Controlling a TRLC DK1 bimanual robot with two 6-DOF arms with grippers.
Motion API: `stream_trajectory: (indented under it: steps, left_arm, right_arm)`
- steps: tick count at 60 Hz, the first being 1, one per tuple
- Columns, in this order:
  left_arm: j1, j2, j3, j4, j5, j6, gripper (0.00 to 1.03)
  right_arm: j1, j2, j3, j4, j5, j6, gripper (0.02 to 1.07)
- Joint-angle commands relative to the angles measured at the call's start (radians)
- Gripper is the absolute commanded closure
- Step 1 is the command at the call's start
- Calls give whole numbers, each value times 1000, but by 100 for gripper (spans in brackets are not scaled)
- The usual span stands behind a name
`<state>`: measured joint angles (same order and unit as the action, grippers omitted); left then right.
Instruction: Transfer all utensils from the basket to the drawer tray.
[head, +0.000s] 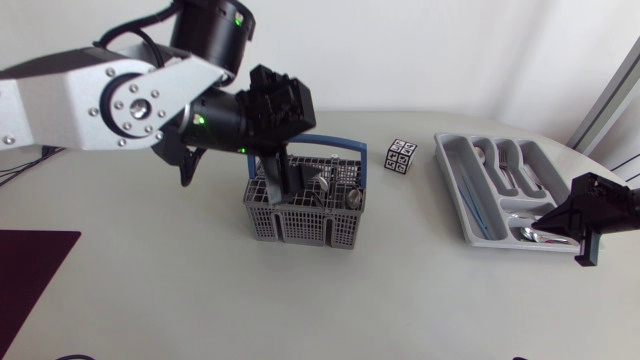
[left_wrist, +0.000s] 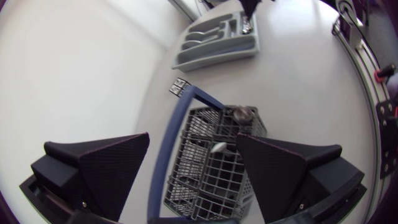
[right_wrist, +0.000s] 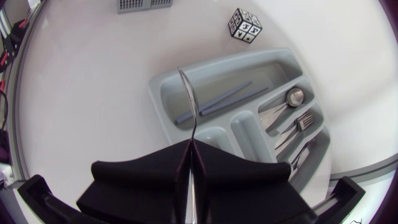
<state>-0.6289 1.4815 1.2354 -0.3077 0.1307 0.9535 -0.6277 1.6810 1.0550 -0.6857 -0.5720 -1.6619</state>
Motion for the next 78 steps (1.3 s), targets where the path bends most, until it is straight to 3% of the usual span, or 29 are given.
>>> stream_trajectory:
  steps: [1, 20, 32, 38, 47, 65, 71, 78]
  left_arm:
    - [-26, -23, -47, -25, 7, 123, 6]
    - [-68, -20, -129, -39, -74, 317, 7]
    - [-97, -18, -163, -37, -131, 419, 9]
    - [-112, -10, -165, -25, -154, 449, 10]
    - [-130, 7, -175, 19, -186, 504, 17]
    - [-137, 77, -131, 50, -203, 587, 61]
    - [-137, 99, -122, 71, -213, 607, 63]
    - [-135, 122, -114, 94, -223, 620, 75]
  right_arm:
    - [-23, 82, 69, -29, 31, -125, 101]
    - [-13, 232, 135, 120, 176, -188, 100]
    - [-7, 240, 82, 275, 201, -190, 77]
    - [-7, 213, 63, 281, 202, -174, 58]
    - [-7, 143, 5, 302, 185, -151, 56]
    - [28, -6, -158, 310, 143, -145, 56]
    - [43, -49, -202, 310, 135, -145, 56]
    - [56, -107, -251, 310, 115, -142, 56]
